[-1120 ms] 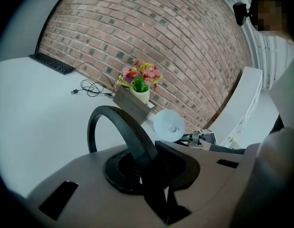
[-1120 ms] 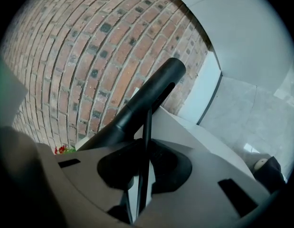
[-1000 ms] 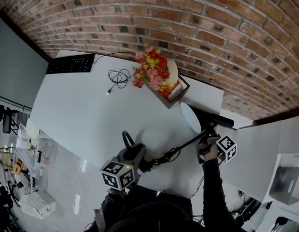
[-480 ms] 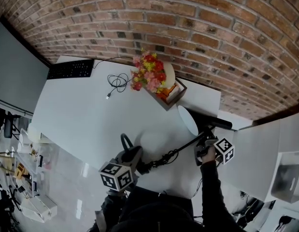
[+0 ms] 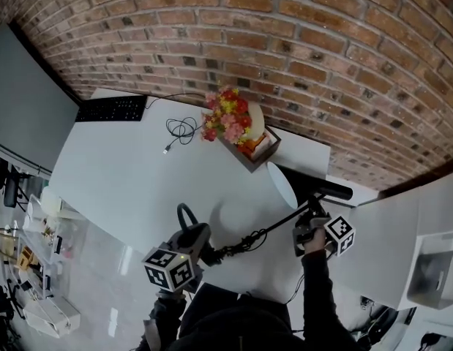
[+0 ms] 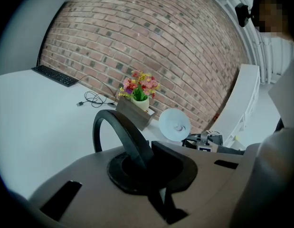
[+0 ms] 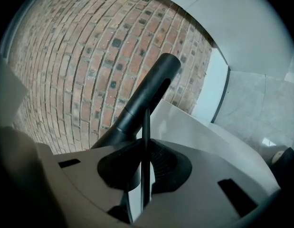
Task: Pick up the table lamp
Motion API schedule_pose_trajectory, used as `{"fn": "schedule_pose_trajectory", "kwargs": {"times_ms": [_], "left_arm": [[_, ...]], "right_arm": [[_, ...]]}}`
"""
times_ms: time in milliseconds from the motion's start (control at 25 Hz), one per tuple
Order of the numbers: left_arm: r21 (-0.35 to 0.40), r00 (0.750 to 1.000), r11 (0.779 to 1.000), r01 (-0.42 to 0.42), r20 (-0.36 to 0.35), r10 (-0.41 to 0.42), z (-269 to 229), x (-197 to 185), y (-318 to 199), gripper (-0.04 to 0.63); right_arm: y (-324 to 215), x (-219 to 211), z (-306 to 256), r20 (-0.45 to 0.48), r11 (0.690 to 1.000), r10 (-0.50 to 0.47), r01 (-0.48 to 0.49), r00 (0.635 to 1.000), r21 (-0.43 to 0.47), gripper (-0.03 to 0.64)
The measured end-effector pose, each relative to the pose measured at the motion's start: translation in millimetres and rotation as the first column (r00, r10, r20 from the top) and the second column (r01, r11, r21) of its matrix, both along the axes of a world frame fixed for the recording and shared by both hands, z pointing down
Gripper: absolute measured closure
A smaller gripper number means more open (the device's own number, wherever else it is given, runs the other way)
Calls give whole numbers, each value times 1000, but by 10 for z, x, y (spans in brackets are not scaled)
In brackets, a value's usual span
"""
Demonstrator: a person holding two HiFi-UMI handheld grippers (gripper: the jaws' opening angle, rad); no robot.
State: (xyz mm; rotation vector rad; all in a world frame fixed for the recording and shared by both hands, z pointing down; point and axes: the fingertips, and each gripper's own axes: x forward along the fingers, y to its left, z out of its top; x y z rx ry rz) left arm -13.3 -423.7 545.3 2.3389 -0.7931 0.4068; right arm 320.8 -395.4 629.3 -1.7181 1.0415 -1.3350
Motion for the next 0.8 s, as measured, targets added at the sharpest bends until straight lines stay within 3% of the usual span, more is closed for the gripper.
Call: {"fn": "schedule_pose_trajectory", "kwargs": {"times_ms": [240, 800], "left_arm": [[41, 1000, 999, 6, -20, -5, -186, -56, 102, 574], [139, 990, 982, 127, -84, -116, -574, -547, 402, 581]], "right_arm": [[106, -32, -236, -6, 999, -10, 10, 1000, 35, 569], [285, -406, -955, -84, 976, -112, 126, 990, 178, 569]]}}
